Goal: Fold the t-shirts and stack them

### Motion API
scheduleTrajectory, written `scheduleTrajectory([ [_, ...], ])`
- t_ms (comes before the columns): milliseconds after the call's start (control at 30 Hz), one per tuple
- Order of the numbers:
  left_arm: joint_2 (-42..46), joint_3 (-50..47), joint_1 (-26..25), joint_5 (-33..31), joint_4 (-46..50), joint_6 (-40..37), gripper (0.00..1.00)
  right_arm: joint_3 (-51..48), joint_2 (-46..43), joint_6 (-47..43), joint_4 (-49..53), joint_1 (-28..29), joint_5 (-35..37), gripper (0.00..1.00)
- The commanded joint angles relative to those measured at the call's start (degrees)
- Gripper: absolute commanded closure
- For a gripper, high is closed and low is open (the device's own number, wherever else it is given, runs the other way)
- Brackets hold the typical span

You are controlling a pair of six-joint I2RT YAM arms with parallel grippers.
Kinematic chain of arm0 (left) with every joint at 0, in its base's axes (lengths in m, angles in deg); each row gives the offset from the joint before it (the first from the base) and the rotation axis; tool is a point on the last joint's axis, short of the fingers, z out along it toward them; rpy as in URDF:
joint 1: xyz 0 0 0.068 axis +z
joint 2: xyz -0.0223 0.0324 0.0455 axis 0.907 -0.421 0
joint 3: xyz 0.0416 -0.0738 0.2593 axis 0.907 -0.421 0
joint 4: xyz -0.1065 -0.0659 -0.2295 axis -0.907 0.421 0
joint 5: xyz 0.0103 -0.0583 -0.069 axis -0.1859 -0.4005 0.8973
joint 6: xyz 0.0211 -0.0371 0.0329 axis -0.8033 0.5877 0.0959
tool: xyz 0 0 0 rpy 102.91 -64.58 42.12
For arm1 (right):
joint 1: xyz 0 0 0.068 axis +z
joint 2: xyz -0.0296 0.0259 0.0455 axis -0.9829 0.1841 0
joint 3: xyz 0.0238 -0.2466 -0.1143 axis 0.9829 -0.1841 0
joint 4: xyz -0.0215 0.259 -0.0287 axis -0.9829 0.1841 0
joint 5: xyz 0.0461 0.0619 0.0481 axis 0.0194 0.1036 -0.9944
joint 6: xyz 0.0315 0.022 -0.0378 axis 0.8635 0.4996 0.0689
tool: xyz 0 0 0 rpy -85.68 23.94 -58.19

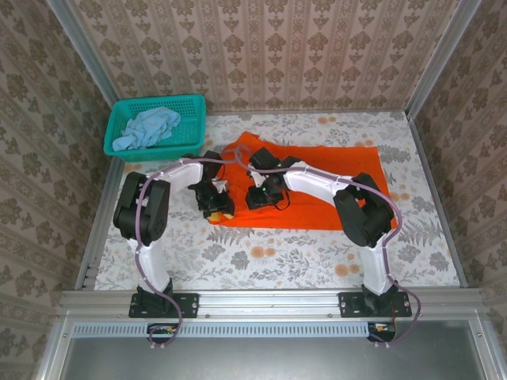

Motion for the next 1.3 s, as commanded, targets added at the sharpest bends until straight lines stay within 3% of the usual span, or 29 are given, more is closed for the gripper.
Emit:
scheduleTrajectory([
  [0, -1.4, -2.1, 0.4, -2.1, 1.5, -1.1, 0.54, 1.3, 1.2, -1.3, 3.0, 0.1, 3.1, 0.58],
  [800, -3.9, -3.4, 2.9, 1.2, 0.1, -0.2, 0.54, -2.7, 2.9, -6.0, 0.9, 2.0, 7.3, 0.59],
  [1067, -4.4, -3.5, 3.0, 1.7, 0.0, -0.1, 0.54, -3.9, 3.4, -6.1, 0.1, 2.2, 10.7, 0.72],
  [1267, -4.5, -3.7, 3.0, 0.5, 0.3, -0.2, 0.54, -3.6, 2.5, -5.9, -0.6, 1.6, 8.6, 0.82],
])
